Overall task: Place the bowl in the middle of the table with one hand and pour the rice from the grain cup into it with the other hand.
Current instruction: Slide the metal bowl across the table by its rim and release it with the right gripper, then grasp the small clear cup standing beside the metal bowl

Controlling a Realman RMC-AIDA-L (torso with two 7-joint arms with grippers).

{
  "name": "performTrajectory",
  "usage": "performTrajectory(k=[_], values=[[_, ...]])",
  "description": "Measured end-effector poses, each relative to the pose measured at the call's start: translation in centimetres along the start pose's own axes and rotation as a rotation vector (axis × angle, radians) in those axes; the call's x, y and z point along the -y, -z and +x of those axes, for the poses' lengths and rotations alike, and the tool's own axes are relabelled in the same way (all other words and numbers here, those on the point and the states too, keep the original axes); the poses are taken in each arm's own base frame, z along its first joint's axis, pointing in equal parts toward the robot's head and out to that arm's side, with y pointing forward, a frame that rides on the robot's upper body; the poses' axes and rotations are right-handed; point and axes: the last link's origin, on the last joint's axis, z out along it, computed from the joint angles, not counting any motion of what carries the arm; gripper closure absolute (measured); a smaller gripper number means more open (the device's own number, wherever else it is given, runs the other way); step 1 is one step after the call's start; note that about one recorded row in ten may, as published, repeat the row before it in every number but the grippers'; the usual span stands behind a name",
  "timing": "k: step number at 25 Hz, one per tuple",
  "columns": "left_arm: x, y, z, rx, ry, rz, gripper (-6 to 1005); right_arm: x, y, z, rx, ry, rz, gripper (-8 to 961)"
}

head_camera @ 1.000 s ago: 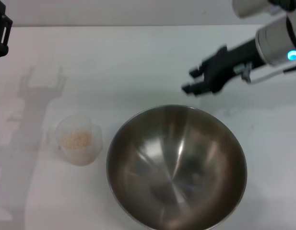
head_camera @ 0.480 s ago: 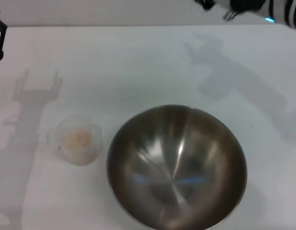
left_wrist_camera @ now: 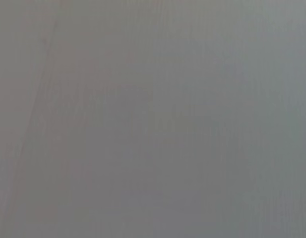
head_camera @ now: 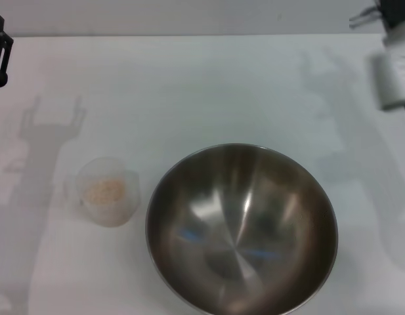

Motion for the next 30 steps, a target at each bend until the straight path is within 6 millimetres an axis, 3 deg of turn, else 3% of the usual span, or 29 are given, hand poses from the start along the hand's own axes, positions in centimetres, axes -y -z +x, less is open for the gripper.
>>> performTrajectory(k=[6, 9, 11, 12, 15, 20, 21, 25, 26, 30], values=[[0.3, 1.4, 0.0, 0.01, -0.004, 0.005, 218, 4.1, 4.4, 5.5, -0.05, -0.453, 0.096, 511], [-0.2, 4.0, 0.6, -0.017, -0.014, -0.057, 218, 5.5, 6.2, 7.9, -0.125, -0.568, 0.112, 511], [-0.2, 4.4, 0.7, -0.021, -0.017, -0.066, 218, 6.0, 7.0, 9.0, -0.176, -0.582, 0.116, 511], [-0.4, 6.0, 1.2, -0.038, -0.027, -0.107, 218, 6.1, 7.4, 9.5, -0.206, -0.57, 0.121, 511], [-0.6, 7.9, 1.5, -0.035, -0.033, -0.137, 218, 6.2, 7.5, 9.8, -0.228, -0.561, 0.122, 511], [-0.6, 8.8, 1.5, -0.021, -0.034, -0.143, 218, 5.9, 6.9, 10.3, -0.266, -0.524, 0.106, 511], [-0.6, 11.4, 1.2, 0.047, -0.039, -0.157, 218, 5.8, 6.7, 10.4, -0.272, -0.515, 0.102, 511], [-0.7, 12.4, 1.0, 0.072, -0.039, -0.17, 218, 5.5, 5.9, 10.4, -0.277, -0.49, 0.086, 511], [-1.0, 13.9, 0.7, 0.125, -0.035, -0.184, 218, 5.4, 5.7, 10.4, -0.279, -0.489, 0.083, 511], [-1.2, 14.9, 0.2, 0.177, -0.043, -0.19, 218, 5.2, 5.0, 10.5, -0.29, -0.488, 0.073, 511]])
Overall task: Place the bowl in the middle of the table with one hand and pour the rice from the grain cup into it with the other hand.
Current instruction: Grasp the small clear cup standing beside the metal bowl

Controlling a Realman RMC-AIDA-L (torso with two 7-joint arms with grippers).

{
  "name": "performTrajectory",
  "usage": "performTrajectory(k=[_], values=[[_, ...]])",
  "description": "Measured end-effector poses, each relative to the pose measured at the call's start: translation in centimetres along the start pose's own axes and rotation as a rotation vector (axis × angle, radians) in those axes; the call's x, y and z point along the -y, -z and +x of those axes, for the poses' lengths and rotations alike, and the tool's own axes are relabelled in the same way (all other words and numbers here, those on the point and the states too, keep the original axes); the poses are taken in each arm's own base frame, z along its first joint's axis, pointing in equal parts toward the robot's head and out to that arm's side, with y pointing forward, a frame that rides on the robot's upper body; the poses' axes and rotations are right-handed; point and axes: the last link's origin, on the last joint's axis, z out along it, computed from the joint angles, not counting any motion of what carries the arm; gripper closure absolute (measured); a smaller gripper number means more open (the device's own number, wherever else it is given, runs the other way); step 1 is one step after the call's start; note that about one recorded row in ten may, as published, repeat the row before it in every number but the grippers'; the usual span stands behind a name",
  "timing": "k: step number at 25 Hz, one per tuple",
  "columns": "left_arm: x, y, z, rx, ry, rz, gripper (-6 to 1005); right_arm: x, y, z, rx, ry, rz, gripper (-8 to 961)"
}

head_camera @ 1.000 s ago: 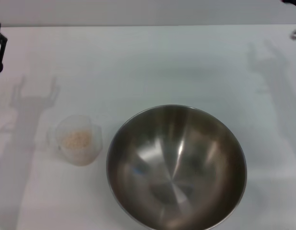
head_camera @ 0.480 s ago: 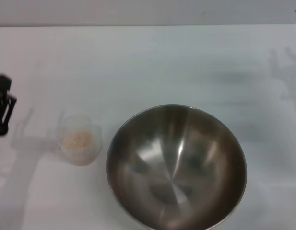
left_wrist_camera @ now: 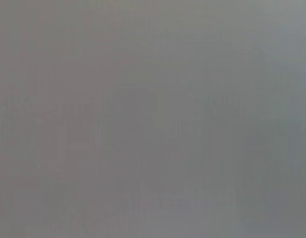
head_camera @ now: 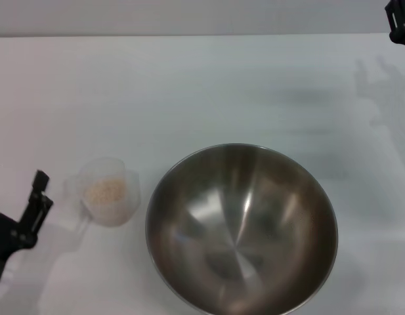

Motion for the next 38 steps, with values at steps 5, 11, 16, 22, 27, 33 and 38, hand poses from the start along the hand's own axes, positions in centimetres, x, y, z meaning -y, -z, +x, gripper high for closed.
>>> performTrajectory(k=[5, 11, 16, 22, 27, 33, 38], values=[[-0.8, 0.8, -0.9, 0.068, -0.027, -0.02, 218, -0.3, -0.6, 0.0, -0.012, 0.004, -0.007, 511], [-1.1, 1.1, -1.6, 0.126, -0.026, -0.028, 217, -0.3, -1.0, -0.2, -0.005, 0.012, -0.01, 510], [-1.2, 0.7, -2.9, 0.205, -0.025, -0.038, 224, -0.3, -1.1, -0.2, -0.003, 0.012, -0.011, 510], [-1.0, -0.1, -3.6, 0.243, -0.031, -0.046, 235, -0.2, -1.0, -0.2, -0.006, 0.012, -0.008, 510], [-0.5, -0.8, -4.0, 0.263, -0.042, -0.032, 244, -0.1, -0.7, -0.1, -0.005, 0.011, -0.003, 510], [0.1, -1.9, -4.2, 0.269, -0.057, -0.028, 255, 0.0, -0.5, -0.1, -0.006, 0.007, 0.003, 510], [0.1, -2.6, -4.3, 0.272, -0.063, -0.041, 264, 0.0, -0.5, -0.1, -0.005, 0.006, 0.005, 511]])
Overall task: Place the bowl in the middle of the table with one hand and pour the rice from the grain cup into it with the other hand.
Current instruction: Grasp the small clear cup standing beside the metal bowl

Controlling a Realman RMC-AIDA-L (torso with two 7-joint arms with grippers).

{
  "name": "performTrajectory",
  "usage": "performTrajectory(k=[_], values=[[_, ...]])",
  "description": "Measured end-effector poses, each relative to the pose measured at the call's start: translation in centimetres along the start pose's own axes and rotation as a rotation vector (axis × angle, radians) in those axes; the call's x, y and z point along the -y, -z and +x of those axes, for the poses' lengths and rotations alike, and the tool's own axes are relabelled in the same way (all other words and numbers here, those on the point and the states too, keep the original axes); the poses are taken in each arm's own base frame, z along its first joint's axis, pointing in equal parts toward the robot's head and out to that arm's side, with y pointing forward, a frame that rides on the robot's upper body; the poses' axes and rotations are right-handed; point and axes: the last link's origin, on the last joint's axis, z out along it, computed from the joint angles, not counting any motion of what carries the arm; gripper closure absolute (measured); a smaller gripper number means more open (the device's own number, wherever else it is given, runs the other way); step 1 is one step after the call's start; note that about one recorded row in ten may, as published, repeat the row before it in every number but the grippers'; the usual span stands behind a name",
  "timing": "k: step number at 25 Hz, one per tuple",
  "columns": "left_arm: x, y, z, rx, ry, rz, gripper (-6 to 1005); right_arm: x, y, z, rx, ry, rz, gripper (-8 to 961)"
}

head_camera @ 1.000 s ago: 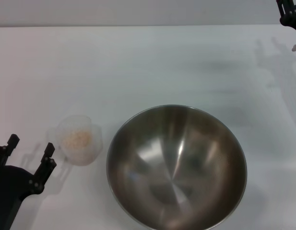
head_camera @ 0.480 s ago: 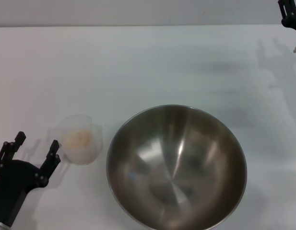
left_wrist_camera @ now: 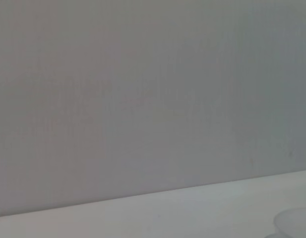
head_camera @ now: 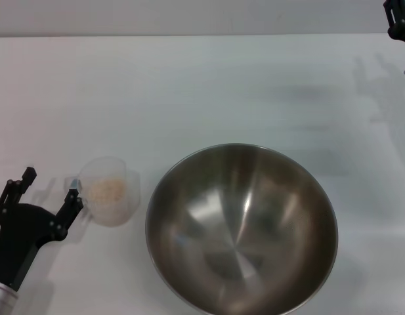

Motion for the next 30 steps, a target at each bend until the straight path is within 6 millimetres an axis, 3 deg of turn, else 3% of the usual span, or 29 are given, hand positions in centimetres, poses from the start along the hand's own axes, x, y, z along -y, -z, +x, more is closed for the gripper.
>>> performTrajectory(k=[10, 25, 30], values=[[0.1, 0.2, 0.2, -0.014, 0.004, 0.008, 282, -0.1, -0.3, 0.0, -0.002, 0.001, -0.003, 510], [-0.5, -0.7, 0.7, -0.037, 0.001, -0.03, 806, 0.1, -0.1, 0.1, -0.007, 0.004, 0.002, 511], [-0.5, -2.2, 2.3, -0.134, -0.036, -0.04, 944, 0.1, -0.1, 0.0, -0.003, 0.003, 0.007, 511]])
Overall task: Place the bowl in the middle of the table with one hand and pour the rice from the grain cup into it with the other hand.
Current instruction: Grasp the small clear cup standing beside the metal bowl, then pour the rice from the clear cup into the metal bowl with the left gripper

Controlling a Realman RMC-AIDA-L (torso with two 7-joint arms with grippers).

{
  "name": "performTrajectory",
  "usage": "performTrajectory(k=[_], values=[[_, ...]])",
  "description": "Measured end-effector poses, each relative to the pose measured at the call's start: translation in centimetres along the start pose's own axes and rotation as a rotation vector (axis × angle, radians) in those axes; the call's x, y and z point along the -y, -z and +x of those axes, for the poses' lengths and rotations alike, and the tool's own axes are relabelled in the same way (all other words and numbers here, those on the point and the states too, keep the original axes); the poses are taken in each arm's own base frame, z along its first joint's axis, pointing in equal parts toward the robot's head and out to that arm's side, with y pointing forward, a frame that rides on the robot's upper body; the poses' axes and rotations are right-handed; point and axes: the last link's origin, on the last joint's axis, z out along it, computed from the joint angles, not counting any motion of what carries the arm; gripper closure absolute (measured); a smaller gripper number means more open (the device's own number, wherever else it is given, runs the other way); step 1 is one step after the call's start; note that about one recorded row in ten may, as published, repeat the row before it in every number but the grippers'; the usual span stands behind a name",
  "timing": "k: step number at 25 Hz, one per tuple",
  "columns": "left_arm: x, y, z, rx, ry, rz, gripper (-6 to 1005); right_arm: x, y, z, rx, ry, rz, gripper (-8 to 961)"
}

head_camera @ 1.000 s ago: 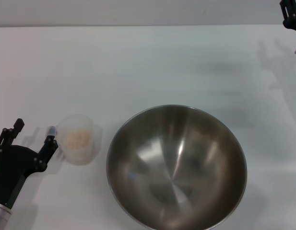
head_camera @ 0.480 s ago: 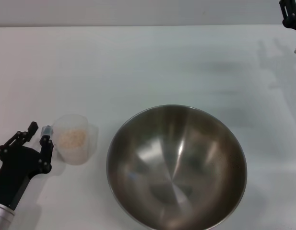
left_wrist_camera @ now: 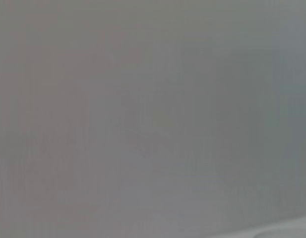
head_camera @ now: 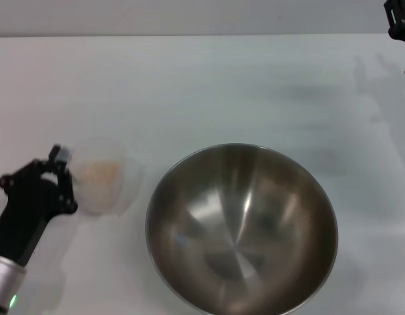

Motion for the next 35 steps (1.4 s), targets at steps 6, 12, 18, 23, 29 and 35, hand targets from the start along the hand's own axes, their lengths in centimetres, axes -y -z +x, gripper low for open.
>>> performTrajectory(k=[6, 12, 18, 23, 29, 35], values=[[-0.5, -2.4, 2.9, -0.187, -0.221, -0.02, 965, 0.4, -0.3, -0.4, 0.017, 0.003, 0.008, 511], [-2.1, -4.4, 5.1, -0.37, -0.63, -0.081, 965, 0.4, -0.6, -0.7, 0.03, 0.048, 0.01, 511], [-3.6, -4.9, 5.7, -0.469, -0.912, -0.125, 964, 0.3, -0.8, -0.8, 0.033, 0.074, 0.007, 512], [-5.2, -5.1, 6.1, -0.598, -1.239, -0.132, 964, -0.1, -1.1, -0.7, 0.023, 0.118, 0.002, 512], [-6.1, -4.9, 6.3, -0.71, -1.502, -0.109, 966, -0.4, -1.4, -0.5, 0.009, 0.162, -0.008, 512], [-6.5, -4.7, 6.2, -0.78, -1.65, -0.092, 969, -0.1, -1.3, -0.5, 0.003, 0.174, -0.005, 512]])
